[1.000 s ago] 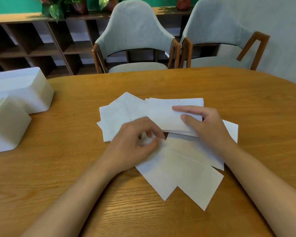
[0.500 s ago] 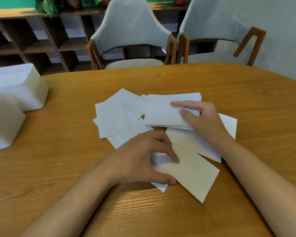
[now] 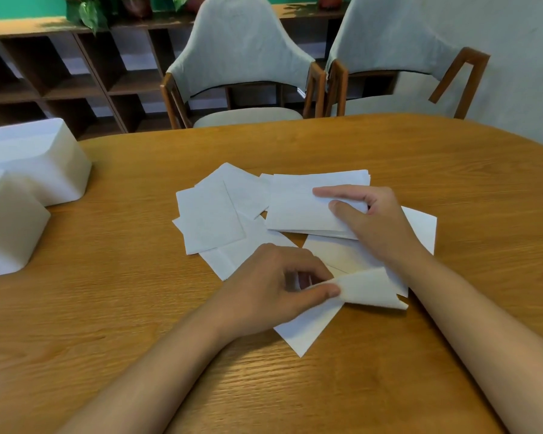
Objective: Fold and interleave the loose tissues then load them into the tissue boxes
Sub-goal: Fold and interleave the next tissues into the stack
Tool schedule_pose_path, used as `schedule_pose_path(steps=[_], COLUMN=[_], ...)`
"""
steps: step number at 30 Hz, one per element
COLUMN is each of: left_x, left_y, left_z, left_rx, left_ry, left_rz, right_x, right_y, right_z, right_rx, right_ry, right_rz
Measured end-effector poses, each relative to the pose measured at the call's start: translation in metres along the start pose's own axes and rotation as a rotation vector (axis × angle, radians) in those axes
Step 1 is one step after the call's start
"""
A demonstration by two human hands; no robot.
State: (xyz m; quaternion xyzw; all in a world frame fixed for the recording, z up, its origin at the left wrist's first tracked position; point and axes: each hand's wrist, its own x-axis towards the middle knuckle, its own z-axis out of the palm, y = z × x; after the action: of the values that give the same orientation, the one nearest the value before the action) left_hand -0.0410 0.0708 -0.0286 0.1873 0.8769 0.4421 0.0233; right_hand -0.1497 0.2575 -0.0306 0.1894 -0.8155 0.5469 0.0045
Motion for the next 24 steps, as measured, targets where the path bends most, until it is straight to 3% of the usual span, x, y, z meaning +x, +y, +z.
schedule_pose_path(steps=[3,6,11,18,24], left_x=[0.000,0.004,0.005,0.001,0.001], left_y=[-0.003,-0.004,-0.003,-0.013,-0.009], left_z=[-0.004,-0.008,-0.027,-0.044,-0.047], left_rx=[-0.084,-0.203,-0.430,-0.022,0.005], left_ry=[0.082,0.212,0.411,0.470,0.493], left_rz=[-0.036,-0.054,-0.146,-0.139,-0.126], right_x=[0.000,-0.002,-0.007,-0.011,-0.019], right_y=[-0.007,-0.013,-0.018,-0.021,-0.030], right_z=[-0.004,-0.009,-0.016,-0.004,0.003], right_rx=[0.106,0.269,0.554,0.145,0.207], right_ry=[-0.048,-0.080,-0.274,-0.280,-0.334], right_rz=[-0.007,0.113,0.161,-0.021,0.025])
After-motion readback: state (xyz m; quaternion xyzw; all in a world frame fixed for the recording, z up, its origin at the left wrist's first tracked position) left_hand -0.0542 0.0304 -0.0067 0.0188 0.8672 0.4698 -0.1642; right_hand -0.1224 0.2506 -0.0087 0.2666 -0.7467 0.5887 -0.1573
